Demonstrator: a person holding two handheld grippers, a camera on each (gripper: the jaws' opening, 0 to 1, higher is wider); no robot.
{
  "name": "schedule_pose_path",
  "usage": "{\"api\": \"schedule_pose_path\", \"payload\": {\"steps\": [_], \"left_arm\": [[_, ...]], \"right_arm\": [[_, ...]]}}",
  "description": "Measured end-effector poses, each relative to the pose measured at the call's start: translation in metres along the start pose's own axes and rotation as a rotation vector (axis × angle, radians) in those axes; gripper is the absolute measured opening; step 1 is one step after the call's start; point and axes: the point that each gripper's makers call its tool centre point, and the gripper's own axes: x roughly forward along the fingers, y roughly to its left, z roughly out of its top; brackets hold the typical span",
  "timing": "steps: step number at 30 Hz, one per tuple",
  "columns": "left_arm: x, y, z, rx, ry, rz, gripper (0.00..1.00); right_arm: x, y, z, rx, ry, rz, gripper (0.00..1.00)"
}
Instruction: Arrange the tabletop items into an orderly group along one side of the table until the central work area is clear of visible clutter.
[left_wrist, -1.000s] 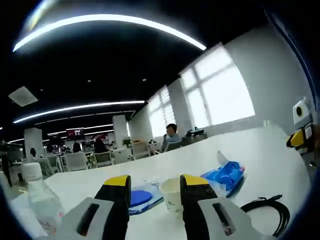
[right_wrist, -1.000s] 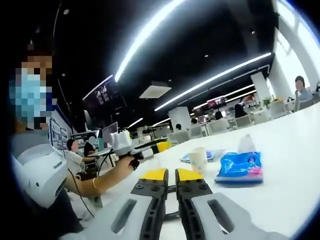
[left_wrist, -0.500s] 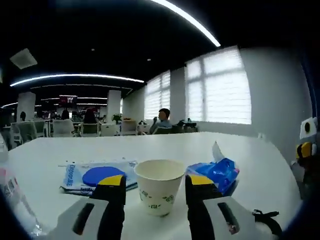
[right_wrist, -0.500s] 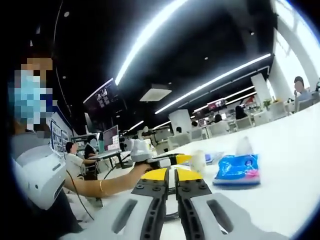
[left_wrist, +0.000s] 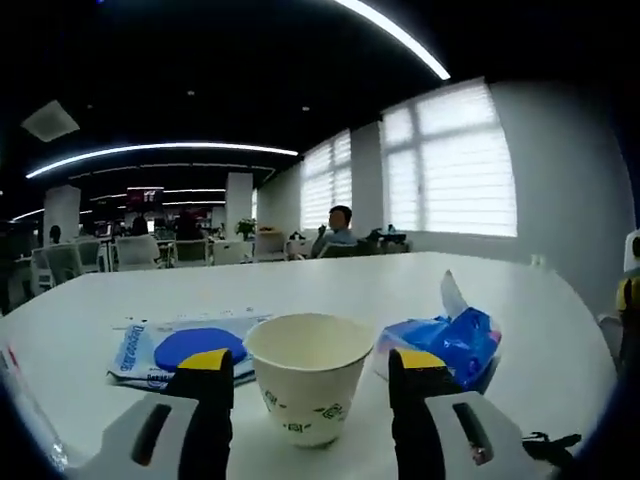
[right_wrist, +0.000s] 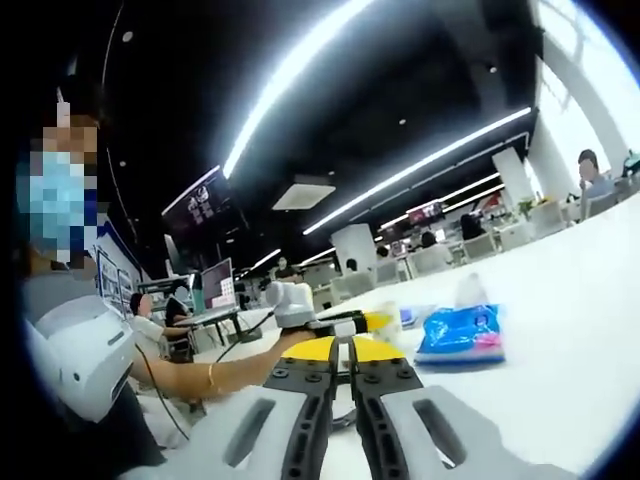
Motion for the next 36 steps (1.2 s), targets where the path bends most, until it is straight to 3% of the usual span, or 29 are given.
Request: {"api": "schedule_pose_path", "payload": {"steps": [6,8,20,36], "left_arm": [[0.002,-0.001,0.001,0.062,-0.011,0.020,0.46],[0.002,-0.003,0.006,0.104,-0.032,0.027,0.46],[0.001,-0.006,0.010,0.103,-0.043,-0.012,0.42],[-0.018,-0.006,0.038,0.111,-0.108,-0.047,0.36]], "right_arm": [[-0.007,-0.004,0.002,0.007,-0.010,-0.015,0.02],[-0.013,-0.008,0.005,0.016,-0.033,-0.032,0.02],[-0.013,-0.008,0.003,0.026,-0.030,-0.033,0.02],[-0.006,0.003,0.006,0.012,-0.020,-0.013,0.01]]}}
